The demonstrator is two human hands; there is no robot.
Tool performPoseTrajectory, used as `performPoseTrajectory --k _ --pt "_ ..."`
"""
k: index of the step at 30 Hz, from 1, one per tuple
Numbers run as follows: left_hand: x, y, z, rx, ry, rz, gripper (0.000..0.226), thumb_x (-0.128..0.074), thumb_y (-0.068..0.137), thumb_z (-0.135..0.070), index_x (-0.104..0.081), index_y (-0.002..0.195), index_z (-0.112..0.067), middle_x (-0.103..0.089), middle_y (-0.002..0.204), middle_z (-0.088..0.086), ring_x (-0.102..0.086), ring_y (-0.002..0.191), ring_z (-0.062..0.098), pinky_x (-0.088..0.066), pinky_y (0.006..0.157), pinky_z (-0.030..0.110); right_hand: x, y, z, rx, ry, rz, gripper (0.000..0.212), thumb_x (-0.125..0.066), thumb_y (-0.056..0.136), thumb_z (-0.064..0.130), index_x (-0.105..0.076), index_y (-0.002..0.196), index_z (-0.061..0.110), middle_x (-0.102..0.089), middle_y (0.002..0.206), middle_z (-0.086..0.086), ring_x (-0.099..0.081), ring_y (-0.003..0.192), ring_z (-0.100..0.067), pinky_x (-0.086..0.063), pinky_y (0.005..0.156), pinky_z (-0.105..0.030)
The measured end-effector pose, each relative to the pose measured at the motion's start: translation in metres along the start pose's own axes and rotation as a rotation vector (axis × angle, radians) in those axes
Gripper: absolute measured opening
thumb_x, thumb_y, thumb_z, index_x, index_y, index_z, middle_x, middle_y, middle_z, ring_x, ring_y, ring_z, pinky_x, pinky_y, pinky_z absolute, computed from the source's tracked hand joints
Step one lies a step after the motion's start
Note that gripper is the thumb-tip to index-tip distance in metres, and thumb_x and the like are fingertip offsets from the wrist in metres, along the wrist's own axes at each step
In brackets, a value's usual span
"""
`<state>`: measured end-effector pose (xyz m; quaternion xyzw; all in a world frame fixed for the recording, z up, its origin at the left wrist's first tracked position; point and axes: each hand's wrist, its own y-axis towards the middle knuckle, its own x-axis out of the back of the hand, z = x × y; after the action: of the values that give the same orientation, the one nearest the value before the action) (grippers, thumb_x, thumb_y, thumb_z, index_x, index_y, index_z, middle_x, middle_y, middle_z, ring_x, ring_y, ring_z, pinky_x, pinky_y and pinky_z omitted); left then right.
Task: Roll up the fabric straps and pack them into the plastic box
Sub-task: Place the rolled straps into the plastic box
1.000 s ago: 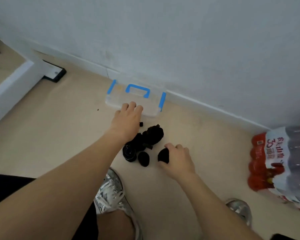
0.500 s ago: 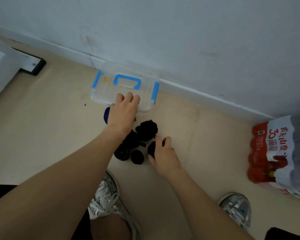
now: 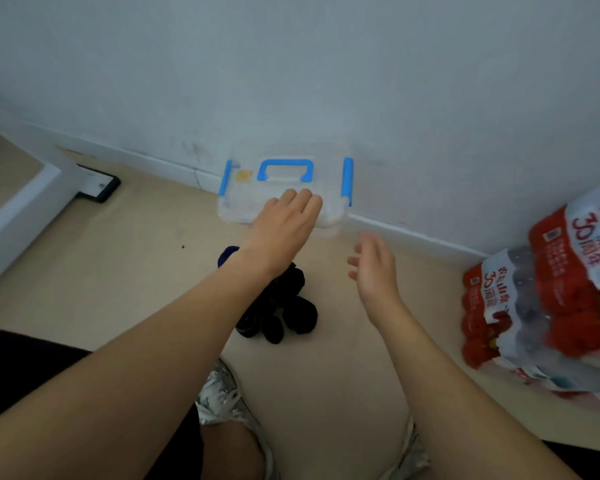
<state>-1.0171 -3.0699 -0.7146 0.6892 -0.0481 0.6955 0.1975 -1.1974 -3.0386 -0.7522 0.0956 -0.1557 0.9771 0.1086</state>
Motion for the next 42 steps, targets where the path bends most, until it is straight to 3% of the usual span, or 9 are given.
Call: performPoseTrajectory --k 4,10,13,17,23,27,31,37,42 --pt "0.038 -0.020 -0.042 -0.309 0.069 -0.015 0.020 -0.059 0.094 0.000 -0.057 0.107 -0.015 -0.059 0.102 0.004 -0.059 0.089 0.026 -0.038 0.069 0.035 0.039 -0.001 0.041 -0.014 0.027 -0.057 0.062 -0.063 0.087 0.067 -0.058 0.132 0.025 -0.070 0.101 0.003 -0.073 0.074 -0.013 -0.061 0.064 -0.036" --pt "0.047 -0.054 -0.095 -0.489 0.053 0.079 0.020 -0.042 0.112 -0.025 -0.051 0.127 -0.016 -0.055 0.122 0.004 -0.055 0.108 0.026 -0.044 0.089 0.037 0.113 -0.023 0.001 -0.088 -0.142 -0.099 0.024 -0.068 0.104 0.032 -0.075 0.104 0.009 -0.077 0.098 -0.016 -0.076 0.078 -0.027 -0.063 0.053 -0.036" --pt "0.045 -0.069 -0.108 -0.220 -0.212 0.080 0.052 -0.051 0.106 -0.060 -0.050 0.142 -0.022 -0.048 0.141 0.003 -0.046 0.127 0.029 -0.038 0.105 0.042 0.148 -0.042 -0.030 -0.094 -0.223 -0.068 0.028 -0.060 0.108 0.031 -0.072 0.103 0.006 -0.074 0.077 -0.005 -0.074 0.070 -0.024 -0.066 0.062 -0.045" --pt "0.030 -0.084 -0.111 0.303 -0.435 0.235 0.060 -0.043 0.111 -0.049 -0.035 0.159 -0.014 -0.032 0.161 0.016 -0.035 0.142 0.039 -0.034 0.117 0.051 0.188 -0.056 -0.066 -0.180 -0.280 0.058 0.030 -0.055 0.112 0.029 -0.069 0.115 0.002 -0.058 0.077 -0.008 -0.061 0.068 -0.023 -0.053 0.061 -0.040" --pt "-0.010 -0.106 -0.125 0.692 -0.953 0.543 0.038 -0.053 0.113 -0.038 -0.059 0.119 -0.001 -0.068 0.114 0.021 -0.071 0.098 0.036 -0.067 0.074 0.051 0.214 -0.066 -0.107 -0.287 -0.355 0.114 0.028 -0.055 0.111 0.021 -0.065 0.127 0.000 -0.057 0.084 -0.013 -0.060 0.068 -0.027 -0.051 0.060 -0.036" --pt "-0.034 -0.130 -0.132 0.755 -1.061 0.634 0.025 -0.062 0.109 -0.032 -0.062 0.125 -0.013 -0.067 0.120 0.009 -0.072 0.103 0.028 -0.068 0.075 0.055 0.218 -0.069 -0.135 -0.403 -0.459 0.184 0.020 -0.061 0.106 0.015 -0.064 0.124 0.009 -0.072 0.110 -0.015 -0.073 0.093 -0.033 -0.065 0.081 -0.047" --pt "-0.048 -0.146 -0.131 0.740 -1.050 0.656 0.029 -0.059 0.111 -0.029 -0.060 0.138 -0.017 -0.068 0.120 0.009 -0.072 0.106 0.030 -0.067 0.082 0.056 0.217 -0.077 -0.148 -0.544 -0.378 0.242 0.023 -0.065 0.105 0.011 -0.063 0.128 0.015 -0.074 0.115 -0.019 -0.080 0.086 -0.040 -0.068 0.067 -0.050" --pt "-0.060 -0.160 -0.120 0.770 -1.166 0.683 0.027 -0.050 0.115 -0.019 -0.056 0.141 -0.020 -0.065 0.123 0.002 -0.070 0.106 0.020 -0.067 0.073 0.036 0.214 -0.076 -0.148 -0.621 -0.204 0.200 0.048 -0.051 0.100 -0.015 -0.062 0.142 0.006 -0.071 0.130 -0.024 -0.078 0.098 -0.045 -0.065 0.082 -0.064" --pt "-0.067 -0.159 -0.123 0.815 -1.149 0.649 0.025 -0.045 0.116 -0.016 -0.062 0.134 -0.019 -0.068 0.125 0.010 -0.070 0.115 0.030 -0.066 0.091 0.053 0.198 -0.087 -0.132 -0.247 -0.902 -0.050 0.050 -0.062 0.097 0.005 -0.050 0.145 0.008 -0.056 0.142 -0.021 -0.060 0.125 -0.043 -0.054 0.100 -0.048"
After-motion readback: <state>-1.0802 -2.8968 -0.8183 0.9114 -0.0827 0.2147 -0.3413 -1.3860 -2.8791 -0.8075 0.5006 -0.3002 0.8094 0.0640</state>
